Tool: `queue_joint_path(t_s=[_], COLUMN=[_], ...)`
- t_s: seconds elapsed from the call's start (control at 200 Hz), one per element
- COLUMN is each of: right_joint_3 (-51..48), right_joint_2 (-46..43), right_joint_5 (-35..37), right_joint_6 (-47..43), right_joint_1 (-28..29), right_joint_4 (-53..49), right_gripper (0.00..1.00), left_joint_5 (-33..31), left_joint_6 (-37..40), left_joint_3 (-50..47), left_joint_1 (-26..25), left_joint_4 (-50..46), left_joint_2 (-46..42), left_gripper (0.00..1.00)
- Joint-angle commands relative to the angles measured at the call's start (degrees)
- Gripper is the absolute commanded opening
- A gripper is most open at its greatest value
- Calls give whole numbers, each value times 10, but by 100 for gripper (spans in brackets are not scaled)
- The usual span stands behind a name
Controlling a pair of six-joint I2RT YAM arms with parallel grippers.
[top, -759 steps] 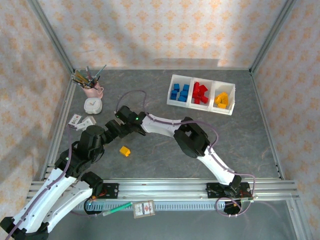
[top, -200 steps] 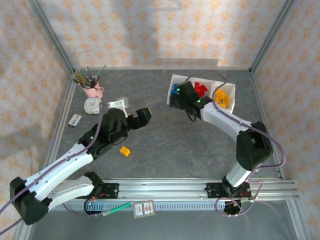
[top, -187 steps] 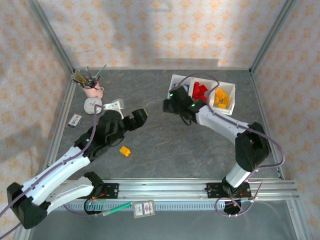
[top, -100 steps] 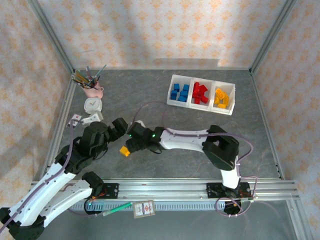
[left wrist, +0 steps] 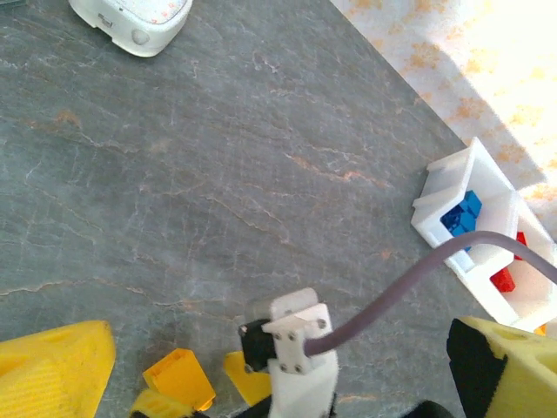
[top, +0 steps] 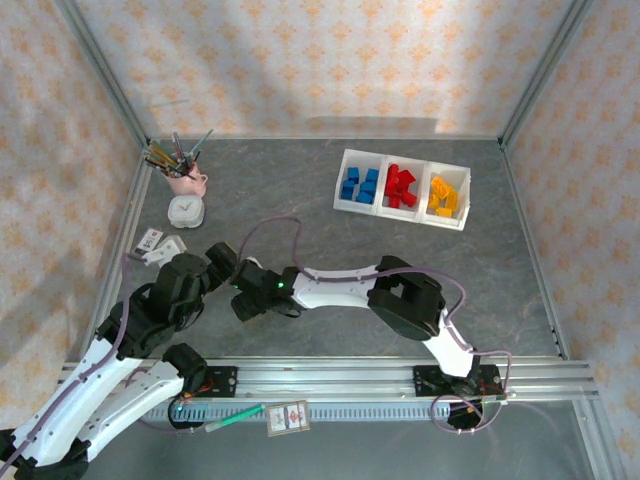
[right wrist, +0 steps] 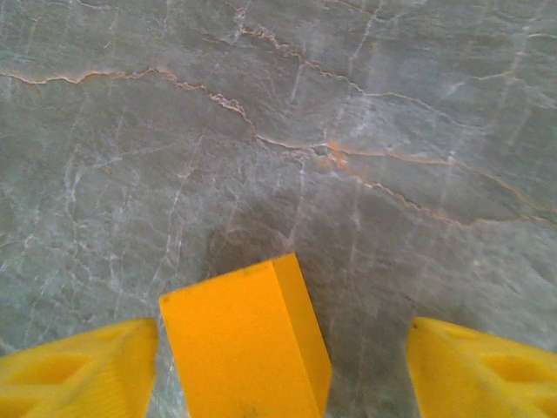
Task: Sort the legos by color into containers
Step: Pick up the lego from the bottom-left of the table, then place the lego in the container.
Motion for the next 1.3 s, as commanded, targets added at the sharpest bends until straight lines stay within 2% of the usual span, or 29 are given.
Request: queue_joint_path(t_s=[0.0,0.34,0.536,0.711,0.861,1.051,1.181,1.291], right_joint_3=[29,26,-41,-148,-226,-293,-291,-272], right_joint_2=[22,8,-84,-217,-333,-443,-450,-399], right_joint_5=[7,36,42,93,148,167,146,119], right_joint_6=[-16,-14,26,84,122,102,60,26], right_joint_1=[3,2,-26,-83,-179,-377,-526,-613], right_joint_4=[-10,-25,-12,-15,-52,-54,-30,0], right_gripper=[66,22,20,20,21,23,24,24], left_joint_5=[-23,-17,2,44,102,162,204,225], left_joint_6=[-12,-12,14,66,117,163,186,200], left_joint_3=[5,-3,0,-3,-9,-13,-4,13], left_joint_1=[6,6,6,7,8,9,9,9], left_joint_4=[-22,-1,46,143,252,414,495,533], left_joint_2=[-9,-10,-1,39,106,203,272,320], left_gripper=[99,99,99,99,99,99,99,99])
